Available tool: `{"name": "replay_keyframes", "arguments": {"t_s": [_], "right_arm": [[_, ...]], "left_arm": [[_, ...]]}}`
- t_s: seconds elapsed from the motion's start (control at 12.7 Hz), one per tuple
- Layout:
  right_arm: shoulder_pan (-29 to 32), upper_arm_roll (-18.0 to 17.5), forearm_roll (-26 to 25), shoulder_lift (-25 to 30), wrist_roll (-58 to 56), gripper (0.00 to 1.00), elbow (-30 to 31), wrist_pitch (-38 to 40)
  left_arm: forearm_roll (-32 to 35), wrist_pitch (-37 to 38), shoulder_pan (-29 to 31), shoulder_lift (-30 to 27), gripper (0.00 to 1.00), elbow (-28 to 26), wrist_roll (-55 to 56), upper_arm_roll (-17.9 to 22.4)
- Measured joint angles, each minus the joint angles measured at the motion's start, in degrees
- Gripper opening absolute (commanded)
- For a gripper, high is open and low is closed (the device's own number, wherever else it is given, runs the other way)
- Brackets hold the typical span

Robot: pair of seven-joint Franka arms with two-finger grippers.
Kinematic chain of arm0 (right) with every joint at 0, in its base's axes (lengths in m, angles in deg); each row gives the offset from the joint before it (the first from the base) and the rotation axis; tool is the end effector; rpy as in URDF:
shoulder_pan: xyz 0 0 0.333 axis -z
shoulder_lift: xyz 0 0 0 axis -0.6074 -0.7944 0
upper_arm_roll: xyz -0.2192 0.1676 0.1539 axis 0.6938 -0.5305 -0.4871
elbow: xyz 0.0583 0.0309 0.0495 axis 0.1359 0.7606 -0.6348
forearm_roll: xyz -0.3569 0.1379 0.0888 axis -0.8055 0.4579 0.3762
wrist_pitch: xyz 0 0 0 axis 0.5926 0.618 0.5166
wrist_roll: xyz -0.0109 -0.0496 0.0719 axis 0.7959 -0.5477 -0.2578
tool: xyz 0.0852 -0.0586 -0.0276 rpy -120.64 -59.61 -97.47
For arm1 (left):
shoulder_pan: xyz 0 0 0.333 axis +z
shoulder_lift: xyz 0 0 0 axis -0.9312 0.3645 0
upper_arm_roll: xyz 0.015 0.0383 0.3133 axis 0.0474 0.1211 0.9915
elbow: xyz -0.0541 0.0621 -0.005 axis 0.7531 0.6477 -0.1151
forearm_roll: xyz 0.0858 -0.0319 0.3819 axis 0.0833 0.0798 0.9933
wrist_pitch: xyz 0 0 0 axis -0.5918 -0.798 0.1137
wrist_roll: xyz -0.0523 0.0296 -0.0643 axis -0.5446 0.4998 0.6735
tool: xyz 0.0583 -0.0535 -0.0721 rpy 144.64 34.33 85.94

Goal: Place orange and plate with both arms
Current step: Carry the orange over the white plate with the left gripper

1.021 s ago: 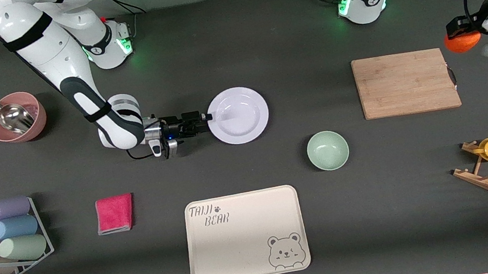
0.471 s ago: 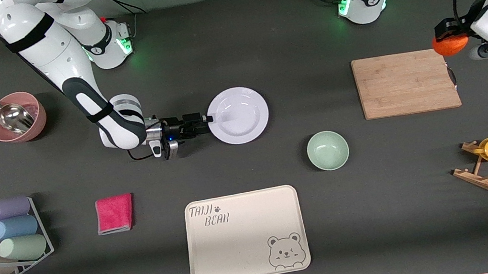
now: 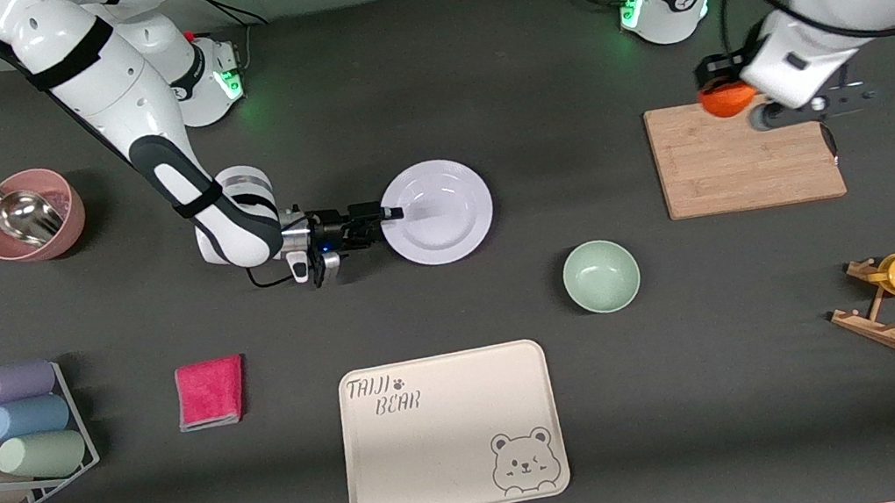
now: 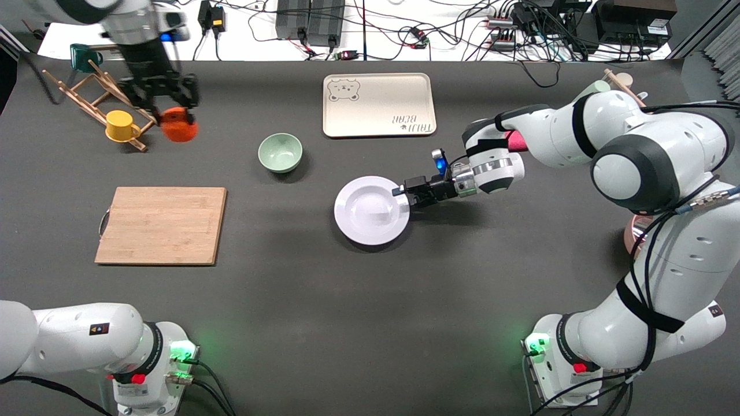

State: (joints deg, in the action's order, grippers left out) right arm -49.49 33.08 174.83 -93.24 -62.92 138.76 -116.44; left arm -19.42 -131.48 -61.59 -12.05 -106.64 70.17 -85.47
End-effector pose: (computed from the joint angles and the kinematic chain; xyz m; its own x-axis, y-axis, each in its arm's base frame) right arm 0.4241 0.2569 0.1066 0.9970 0.0727 -0.0267 0.0045 -0.3987 -0.9171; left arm 0.4805 -0.1600 0.5465 0.9522 0.0923 -0.2911 0.0901 -0.9957 -0.0209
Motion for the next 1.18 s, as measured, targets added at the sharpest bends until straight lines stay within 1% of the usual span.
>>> {"name": "replay_keyframes", "arguments": {"t_s": [0.24,0.31,0.39,0.55,0.71,0.94,1.18], "right_arm": [[0.0,0.1,0.0,-0.1,0.0,1.00,-0.4,0.0],[0.0,0.1,0.0,-0.1,0.0,1.00,-0.6,0.0],[0.1,0.3,0.0,-0.1,0.0,1.00,-0.8,0.0],[0.2,0.5,0.0,-0.2,0.0,1.00,-1.1,0.0],[0.2,0.5,0.0,-0.2,0.0,1.00,-1.4,0.0],[0.3,0.6,0.0,-0.2,0.0,1.00,-1.5,-0.1],[0.4,0.6,0.0,-0.2,0.0,1.00,-1.7,-0.1]], "left_arm": [[-0.9,-8.0,-1.6,4.3,0.00,0.5,16.3,-8.9],[-1.0,-11.5,-3.7,6.6,0.00,0.7,22.3,-10.8],[-1.0,-14.8,-7.0,9.4,0.00,1.5,27.9,-11.6],[-0.8,-20.0,-14.2,15.9,0.00,5.0,37.5,-11.8],[1.3,-25.6,-19.5,22.6,0.00,7.5,43.6,-11.8],[5.5,-31.6,-23.6,30.8,0.00,8.2,48.5,-11.5],[9.7,-35.6,-25.9,36.4,0.00,8.4,51.6,-11.1]]}}
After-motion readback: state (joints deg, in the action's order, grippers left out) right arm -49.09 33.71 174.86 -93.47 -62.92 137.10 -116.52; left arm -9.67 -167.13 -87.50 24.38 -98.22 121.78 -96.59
